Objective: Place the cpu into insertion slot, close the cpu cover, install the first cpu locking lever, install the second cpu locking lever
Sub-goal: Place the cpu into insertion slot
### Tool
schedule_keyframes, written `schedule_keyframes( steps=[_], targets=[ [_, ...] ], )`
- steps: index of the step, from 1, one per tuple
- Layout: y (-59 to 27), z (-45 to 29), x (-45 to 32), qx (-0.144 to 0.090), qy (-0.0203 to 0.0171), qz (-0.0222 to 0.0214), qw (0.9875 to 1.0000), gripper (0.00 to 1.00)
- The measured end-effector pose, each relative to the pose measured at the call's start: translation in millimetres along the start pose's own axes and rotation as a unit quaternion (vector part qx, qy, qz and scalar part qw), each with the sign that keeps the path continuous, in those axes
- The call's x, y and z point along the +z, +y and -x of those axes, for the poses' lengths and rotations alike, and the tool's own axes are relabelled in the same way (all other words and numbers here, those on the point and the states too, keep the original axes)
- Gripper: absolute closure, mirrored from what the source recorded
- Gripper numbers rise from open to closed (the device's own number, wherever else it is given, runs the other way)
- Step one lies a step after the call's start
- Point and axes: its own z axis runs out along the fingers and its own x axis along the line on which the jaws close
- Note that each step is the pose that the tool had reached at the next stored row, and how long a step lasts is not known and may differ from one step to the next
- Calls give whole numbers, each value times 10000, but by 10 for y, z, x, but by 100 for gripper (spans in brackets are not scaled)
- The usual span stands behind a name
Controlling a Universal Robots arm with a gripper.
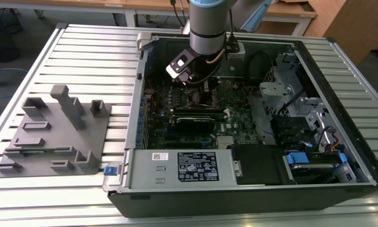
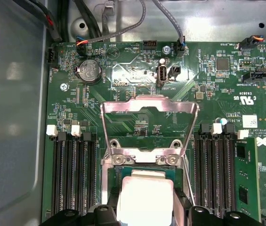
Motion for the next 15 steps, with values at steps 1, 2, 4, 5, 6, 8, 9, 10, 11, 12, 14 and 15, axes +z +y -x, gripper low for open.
schedule_keyframes(
  steps=[1,2,4,5,6,8,9,10,11,12,14,15],
  targets=[
    [0,0,0,0,0,0,10000,47],
    [0,0,0,0,1,0,10000,47],
    [0,-1,-1,0,1,0,10000,47],
    [0,-1,-1,0,1,1,10000,47],
    [1,-1,-5,0,3,0,10000,47],
    [3,0,-29,0,0,0,10000,47],
    [4,0,-43,0,0,0,10000,47],
    [5,0,-54,0,0,0,10000,47],
    [5,0,-56,0,0,0,10000,47],
    [5,-1,-56,0,1,1,10000,47],
    [5,-1,-56,-2,2,1,10000,47],
    [5,0,-56,-10,2,0,10000,47]
  ],
)
